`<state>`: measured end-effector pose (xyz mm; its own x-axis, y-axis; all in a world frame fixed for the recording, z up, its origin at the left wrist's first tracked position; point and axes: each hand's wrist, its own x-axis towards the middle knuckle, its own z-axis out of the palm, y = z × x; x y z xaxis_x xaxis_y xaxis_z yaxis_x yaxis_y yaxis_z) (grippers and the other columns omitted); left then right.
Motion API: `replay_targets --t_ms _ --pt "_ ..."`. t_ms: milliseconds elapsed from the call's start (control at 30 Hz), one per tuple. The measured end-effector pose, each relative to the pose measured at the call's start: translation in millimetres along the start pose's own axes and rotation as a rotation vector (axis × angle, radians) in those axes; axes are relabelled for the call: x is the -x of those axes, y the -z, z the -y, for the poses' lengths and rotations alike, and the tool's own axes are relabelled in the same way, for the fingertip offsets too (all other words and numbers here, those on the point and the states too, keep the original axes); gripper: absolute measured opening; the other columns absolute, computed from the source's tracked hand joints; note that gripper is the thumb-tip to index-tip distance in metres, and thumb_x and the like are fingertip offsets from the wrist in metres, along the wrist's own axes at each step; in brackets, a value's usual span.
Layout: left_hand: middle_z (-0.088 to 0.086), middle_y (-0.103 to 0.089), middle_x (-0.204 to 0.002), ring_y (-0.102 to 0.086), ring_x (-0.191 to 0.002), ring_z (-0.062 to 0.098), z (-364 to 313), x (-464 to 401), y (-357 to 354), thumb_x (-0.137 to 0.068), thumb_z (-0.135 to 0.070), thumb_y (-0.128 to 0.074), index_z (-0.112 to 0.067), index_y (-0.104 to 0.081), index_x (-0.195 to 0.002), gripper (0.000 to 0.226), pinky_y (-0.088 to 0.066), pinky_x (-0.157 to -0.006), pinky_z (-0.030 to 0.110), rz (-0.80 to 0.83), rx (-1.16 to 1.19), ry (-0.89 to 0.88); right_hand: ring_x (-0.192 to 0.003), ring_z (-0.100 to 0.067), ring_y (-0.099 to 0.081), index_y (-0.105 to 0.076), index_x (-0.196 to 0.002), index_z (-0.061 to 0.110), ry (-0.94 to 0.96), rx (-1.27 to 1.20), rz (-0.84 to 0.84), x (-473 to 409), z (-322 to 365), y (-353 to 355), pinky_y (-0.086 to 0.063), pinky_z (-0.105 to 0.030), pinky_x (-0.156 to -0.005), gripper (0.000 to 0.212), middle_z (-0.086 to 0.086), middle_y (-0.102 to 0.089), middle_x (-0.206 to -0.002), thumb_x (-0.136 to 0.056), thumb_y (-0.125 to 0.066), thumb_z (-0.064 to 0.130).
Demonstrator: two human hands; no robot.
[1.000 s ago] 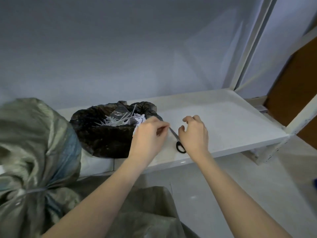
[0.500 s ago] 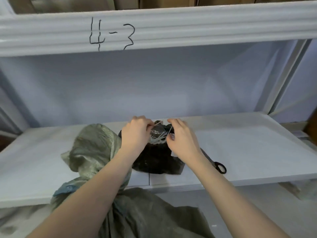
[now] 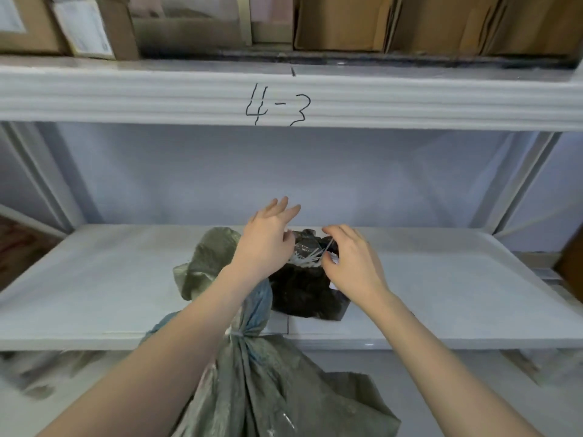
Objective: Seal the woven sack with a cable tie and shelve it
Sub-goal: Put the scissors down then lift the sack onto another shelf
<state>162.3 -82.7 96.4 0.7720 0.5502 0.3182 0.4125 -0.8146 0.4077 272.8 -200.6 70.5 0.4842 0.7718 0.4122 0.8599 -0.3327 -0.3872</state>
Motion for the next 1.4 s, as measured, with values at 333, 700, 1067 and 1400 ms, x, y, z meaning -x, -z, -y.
replay_targets --t_ms 333,700,1067,1400 --pt "-0.004 -0.032 -0.153 -0.027 -0.143 0.016 16 132 73 -0.091 -0.033 -0.054 -0.032 -0.043 -0.138 0.049 -0.026 -0.115 0.039 -0.089 0.073 -0.077 -0.122 -0.018 -0.046 -0.053 -0.126 0.017 0.149 -0.121 -0.013 65 97 67 -0.037 -0.032 -0.099 0.038 0.003 -0.053 -0.131 -0.088 -0.055 0.017" --pt "-0.003 -0.053 -0.133 -0.049 -0.125 0.012 53 215 59 -0.072 -0.072 -0.051 -0.032 -0.039 -0.132 0.073 -0.041 -0.102 0.037 0.135 0.2 0.255 -0.127 -0.02 -0.04 -0.038 -0.139 0.022 0.028 -0.151 0.222 146 111 19 -0.034 -0.033 -0.105 0.06 0.006 -0.04 -0.142 -0.086 -0.06 0.038" --pt "0.004 -0.062 -0.127 -0.057 -0.116 0.023 54 207 50 -0.077 -0.067 -0.054 -0.018 -0.05 -0.131 0.073 -0.046 -0.094 0.036 0.278 -0.052 0.325 -0.137 -0.029 -0.032 -0.008 -0.147 0.025 -0.174 -0.038 0.518 149 116 -3 -0.036 -0.047 -0.107 0.102 -0.005 -0.023 -0.152 -0.07 -0.048 0.078" --pt "-0.007 -0.057 -0.122 -0.049 -0.115 0.005 30 206 49 -0.087 -0.009 -0.054 -0.022 -0.059 -0.119 0.035 -0.034 -0.095 0.018 0.227 0.383 0.191 -0.123 -0.013 -0.049 -0.031 -0.137 0.023 -0.301 -0.521 0.471 149 122 -5 -0.042 -0.033 -0.102 0.096 0.004 -0.052 -0.133 -0.062 -0.066 0.07"
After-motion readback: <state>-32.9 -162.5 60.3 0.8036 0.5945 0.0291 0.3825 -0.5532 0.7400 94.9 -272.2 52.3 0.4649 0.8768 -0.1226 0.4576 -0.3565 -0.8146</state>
